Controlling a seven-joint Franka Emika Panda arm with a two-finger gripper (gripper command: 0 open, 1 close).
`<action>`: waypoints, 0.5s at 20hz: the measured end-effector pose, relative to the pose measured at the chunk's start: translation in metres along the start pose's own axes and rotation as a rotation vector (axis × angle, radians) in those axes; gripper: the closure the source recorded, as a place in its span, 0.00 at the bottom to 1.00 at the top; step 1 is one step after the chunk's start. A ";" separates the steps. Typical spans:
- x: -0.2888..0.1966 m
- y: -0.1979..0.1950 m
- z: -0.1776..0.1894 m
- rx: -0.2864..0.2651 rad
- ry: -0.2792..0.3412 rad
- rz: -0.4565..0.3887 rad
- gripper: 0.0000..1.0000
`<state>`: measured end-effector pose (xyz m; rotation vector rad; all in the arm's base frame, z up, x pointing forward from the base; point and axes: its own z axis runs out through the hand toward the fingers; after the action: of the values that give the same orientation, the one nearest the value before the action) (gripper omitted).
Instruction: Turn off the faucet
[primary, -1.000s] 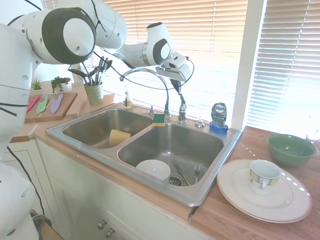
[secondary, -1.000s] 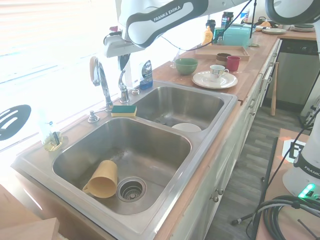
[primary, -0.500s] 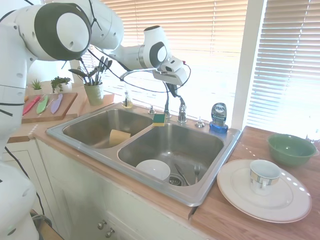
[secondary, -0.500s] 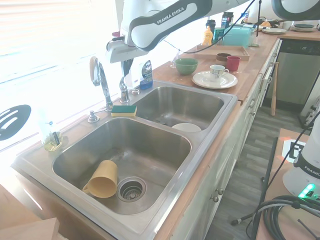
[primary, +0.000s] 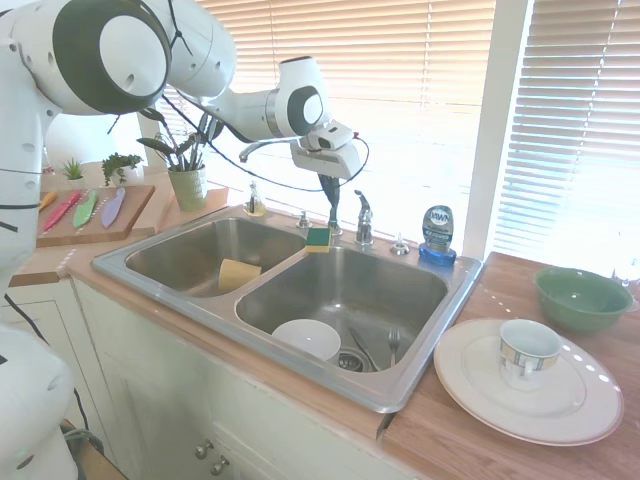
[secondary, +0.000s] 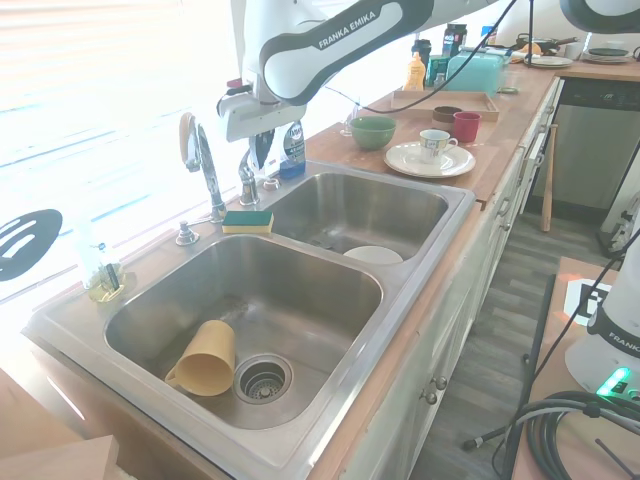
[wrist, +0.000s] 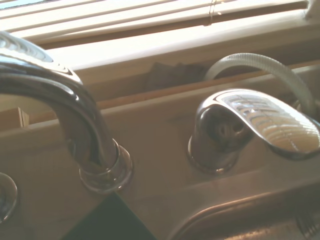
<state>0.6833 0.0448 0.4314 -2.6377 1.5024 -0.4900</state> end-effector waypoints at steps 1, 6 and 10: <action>0.001 0.001 -0.001 0.000 0.000 0.001 1.00; 0.012 -0.005 -0.021 0.080 0.047 0.015 1.00; 0.036 -0.007 -0.038 0.115 0.082 0.050 1.00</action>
<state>0.6944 0.0212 0.4778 -2.5148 1.5097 -0.6665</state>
